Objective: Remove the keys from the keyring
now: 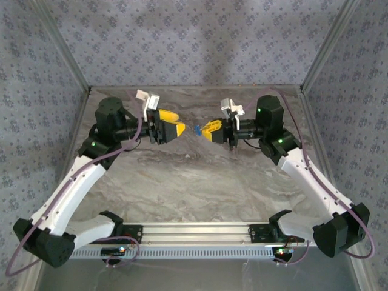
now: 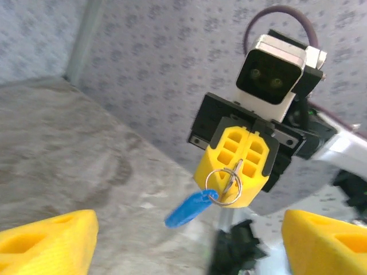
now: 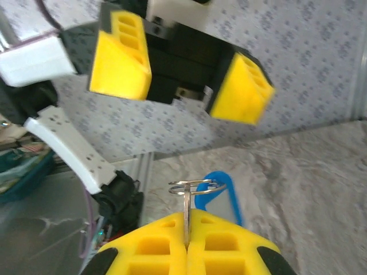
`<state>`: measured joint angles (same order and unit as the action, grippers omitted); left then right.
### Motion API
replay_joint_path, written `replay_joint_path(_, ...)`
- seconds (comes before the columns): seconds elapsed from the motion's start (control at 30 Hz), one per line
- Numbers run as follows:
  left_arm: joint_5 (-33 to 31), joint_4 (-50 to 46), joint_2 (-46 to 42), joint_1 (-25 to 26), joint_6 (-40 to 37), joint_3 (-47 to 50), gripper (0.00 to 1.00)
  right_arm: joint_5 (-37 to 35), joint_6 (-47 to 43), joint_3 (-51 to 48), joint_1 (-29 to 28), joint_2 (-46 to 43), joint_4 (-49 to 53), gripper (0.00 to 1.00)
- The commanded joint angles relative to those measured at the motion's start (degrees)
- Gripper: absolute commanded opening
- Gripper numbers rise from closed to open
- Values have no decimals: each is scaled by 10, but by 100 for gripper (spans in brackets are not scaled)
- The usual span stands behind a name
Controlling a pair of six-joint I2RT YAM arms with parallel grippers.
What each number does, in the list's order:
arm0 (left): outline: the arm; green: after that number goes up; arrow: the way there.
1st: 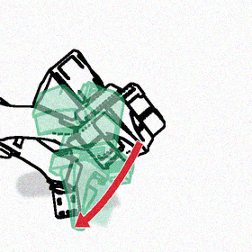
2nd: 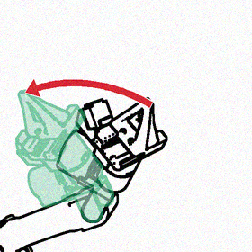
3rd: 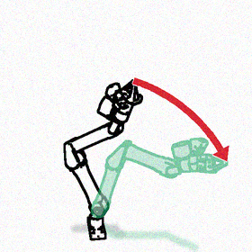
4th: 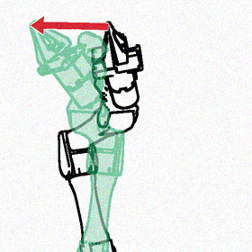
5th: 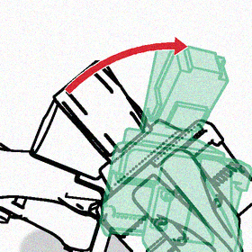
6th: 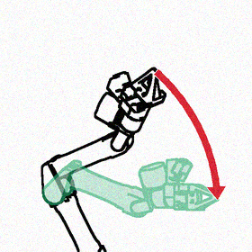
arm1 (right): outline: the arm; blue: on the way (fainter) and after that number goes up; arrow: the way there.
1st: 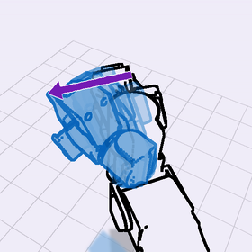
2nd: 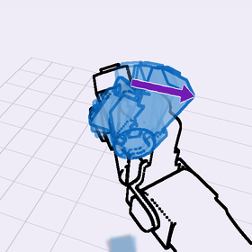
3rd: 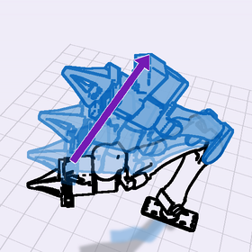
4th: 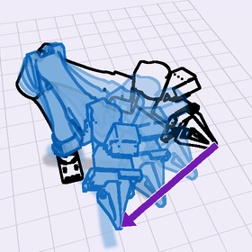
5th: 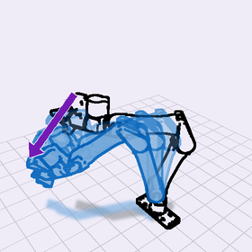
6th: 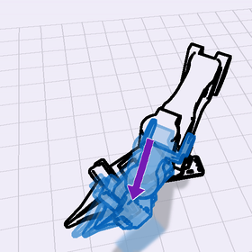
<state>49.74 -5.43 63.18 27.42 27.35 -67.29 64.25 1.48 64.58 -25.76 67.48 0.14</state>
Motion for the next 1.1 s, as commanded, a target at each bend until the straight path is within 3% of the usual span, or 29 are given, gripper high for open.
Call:
replay_joint_path(0.0, 102, 48, 12, 1, 52, -32, 86, 60, 26, 24, -4, 2, -17, 0)
replay_joint_path(0.27, 136, -23, 49, 44, -5, -83, 92, 77, 21, 32, -27, 5, 11, 0)
replay_joint_path(0.7, 127, -105, 77, 86, -75, -113, 93, 77, 10, 54, -42, 17, 44, 0)
replay_joint_path(1.07, 119, -127, 88, 92, -98, -123, 70, 77, 7, 60, -48, 24, 53, 0)
